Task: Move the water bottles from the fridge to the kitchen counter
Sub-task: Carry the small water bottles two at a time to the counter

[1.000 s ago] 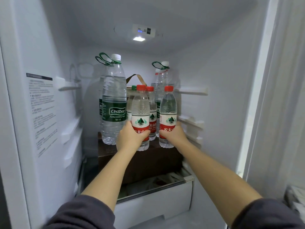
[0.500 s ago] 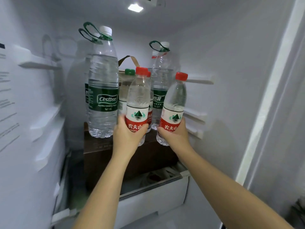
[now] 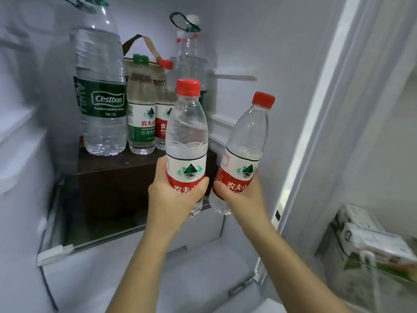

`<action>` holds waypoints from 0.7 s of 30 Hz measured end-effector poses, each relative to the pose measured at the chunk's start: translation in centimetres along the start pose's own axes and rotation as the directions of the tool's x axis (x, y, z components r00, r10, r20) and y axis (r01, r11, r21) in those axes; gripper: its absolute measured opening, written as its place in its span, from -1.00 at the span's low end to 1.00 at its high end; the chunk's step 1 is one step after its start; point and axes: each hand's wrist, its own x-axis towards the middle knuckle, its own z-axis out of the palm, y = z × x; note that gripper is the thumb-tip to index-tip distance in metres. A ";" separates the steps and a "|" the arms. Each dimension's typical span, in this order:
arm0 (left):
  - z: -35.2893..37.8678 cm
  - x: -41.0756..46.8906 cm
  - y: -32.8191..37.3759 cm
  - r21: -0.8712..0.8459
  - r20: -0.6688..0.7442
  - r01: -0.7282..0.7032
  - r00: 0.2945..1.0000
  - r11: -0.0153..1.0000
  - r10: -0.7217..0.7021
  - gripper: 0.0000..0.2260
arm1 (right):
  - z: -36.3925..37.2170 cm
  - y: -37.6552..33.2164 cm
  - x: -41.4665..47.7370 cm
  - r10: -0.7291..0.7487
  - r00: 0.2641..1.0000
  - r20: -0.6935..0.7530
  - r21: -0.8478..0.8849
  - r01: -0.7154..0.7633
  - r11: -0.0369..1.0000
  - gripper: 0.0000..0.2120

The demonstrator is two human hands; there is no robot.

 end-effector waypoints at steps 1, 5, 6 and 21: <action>0.4 -1.3 0.4 -0.017 0.008 0.006 1.000 1.000 -0.005 -0.51 | -1.0 -0.3 -1.1 0.009 1.000 0.011 -0.008 -0.009 1.000 -0.56; 1.8 -7.1 2.4 -0.064 0.012 0.007 1.000 0.998 -0.006 -0.46 | -5.1 -1.7 -6.0 0.032 0.998 0.062 -0.024 -0.030 0.999 -0.61; 2.3 -8.6 3.0 -0.077 0.018 0.012 1.000 0.997 -0.011 -0.47 | -6.1 -2.3 -7.2 0.023 0.996 0.084 -0.027 -0.021 0.999 -0.63; 10.0 -26.5 14.7 -0.262 0.289 0.144 0.955 0.954 -0.064 -0.48 | -24.7 -9.3 -24.4 0.089 0.992 -0.091 -0.145 -0.101 0.984 -0.47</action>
